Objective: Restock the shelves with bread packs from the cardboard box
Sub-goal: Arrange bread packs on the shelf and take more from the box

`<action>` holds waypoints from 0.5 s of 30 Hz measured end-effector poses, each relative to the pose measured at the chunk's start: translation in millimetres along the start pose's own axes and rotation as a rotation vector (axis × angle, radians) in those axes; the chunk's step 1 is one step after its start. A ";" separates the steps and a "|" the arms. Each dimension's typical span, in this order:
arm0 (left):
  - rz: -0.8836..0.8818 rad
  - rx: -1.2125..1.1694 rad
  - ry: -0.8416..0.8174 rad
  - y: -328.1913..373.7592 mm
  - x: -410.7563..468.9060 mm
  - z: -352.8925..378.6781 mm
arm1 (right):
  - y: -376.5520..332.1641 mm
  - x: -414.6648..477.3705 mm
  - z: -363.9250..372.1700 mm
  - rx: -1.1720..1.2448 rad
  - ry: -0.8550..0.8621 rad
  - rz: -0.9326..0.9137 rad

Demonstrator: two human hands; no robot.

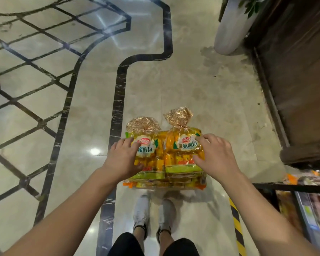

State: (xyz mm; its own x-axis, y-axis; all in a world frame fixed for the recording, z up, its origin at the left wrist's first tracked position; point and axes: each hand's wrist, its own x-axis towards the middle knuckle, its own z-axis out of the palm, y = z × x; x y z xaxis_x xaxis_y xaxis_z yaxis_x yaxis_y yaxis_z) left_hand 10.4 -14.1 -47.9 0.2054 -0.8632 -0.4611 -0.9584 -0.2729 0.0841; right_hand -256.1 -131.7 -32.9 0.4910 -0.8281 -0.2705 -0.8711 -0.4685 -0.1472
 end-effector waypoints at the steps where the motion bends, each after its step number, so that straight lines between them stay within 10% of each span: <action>1: -0.001 -0.007 -0.018 -3.9 3.8 7.3 | 1.7 4.1 6.6 0.002 -0.006 0.006; 15: -0.559 -1.054 -0.298 -37.1 62.2 92.1 | 29.9 31.3 83.0 0.072 -0.115 0.114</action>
State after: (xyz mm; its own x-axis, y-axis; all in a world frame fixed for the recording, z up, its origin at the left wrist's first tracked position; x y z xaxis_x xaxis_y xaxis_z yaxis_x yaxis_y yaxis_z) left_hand 40.4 -18.5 -161.0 0.3504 -0.4249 -0.8347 -0.0963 -0.9028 0.4191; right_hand -267.2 -146.2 -124.8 0.3892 -0.8317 -0.3959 -0.9211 -0.3473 -0.1760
